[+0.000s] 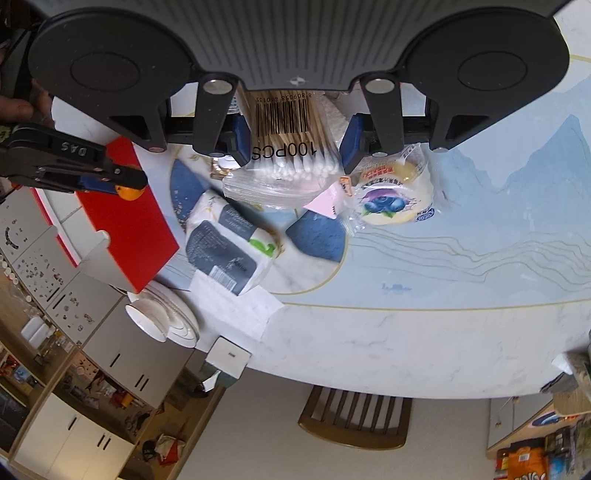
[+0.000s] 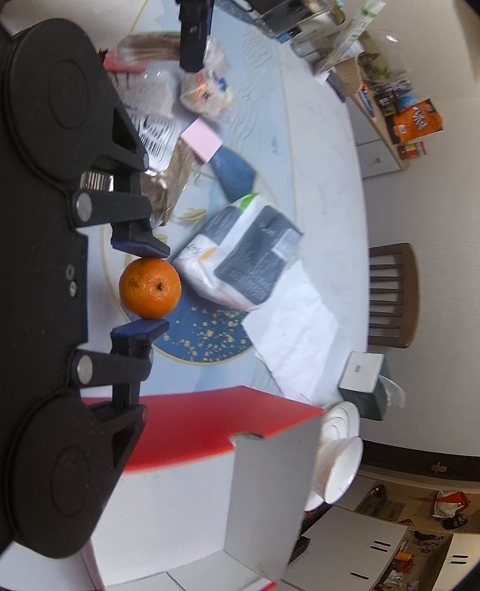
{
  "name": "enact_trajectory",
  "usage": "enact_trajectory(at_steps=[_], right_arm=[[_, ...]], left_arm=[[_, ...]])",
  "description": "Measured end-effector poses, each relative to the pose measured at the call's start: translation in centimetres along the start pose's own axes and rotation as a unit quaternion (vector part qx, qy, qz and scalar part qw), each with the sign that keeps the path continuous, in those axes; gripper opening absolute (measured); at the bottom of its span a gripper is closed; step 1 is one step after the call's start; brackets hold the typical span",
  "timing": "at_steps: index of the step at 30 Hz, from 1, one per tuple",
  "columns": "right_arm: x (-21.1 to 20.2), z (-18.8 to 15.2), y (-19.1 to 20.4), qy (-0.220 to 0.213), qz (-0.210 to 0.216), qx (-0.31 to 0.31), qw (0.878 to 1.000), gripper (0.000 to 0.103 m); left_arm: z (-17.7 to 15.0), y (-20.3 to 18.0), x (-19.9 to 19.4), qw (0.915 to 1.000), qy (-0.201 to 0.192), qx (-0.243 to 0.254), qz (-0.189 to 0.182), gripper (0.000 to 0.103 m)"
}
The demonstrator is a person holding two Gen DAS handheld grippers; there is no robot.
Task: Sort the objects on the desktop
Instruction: 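Grasp the clear cotton swab bag with left tool while right tool grasps the orange, then carry the swab bag with left tool while right tool carries the orange into the red box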
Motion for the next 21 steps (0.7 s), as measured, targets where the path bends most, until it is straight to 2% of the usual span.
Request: enact_trajectory(at_steps=[9, 15, 21], right_arm=[[-3.0, 1.6, -2.2, -0.012, 0.023, 0.007, 1.000, 0.034], [-4.8, 2.9, -4.9, -0.028, 0.049, 0.003, 0.998, 0.034], [-5.0, 3.6, -8.9, -0.039, 0.052, -0.011, 0.998, 0.034]], left_arm=[[0.5, -3.2, -0.3, 0.9998, -0.010, 0.016, 0.005, 0.047], [1.6, -7.0, 0.2, 0.9994, -0.024, 0.023, 0.003, 0.047], [2.4, -11.5, 2.1, 0.9988, -0.031, 0.038, -0.003, 0.047]])
Point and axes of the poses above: each gripper's, at about its wrist camera, not at the fingertips, and x roughly the way its jaws point, y to its left, z to its top, the point moved 8 cm from there along x, roughly the way its jaws point, and after that the axes turned 13 degrees about -z, right-handed, at the moved point
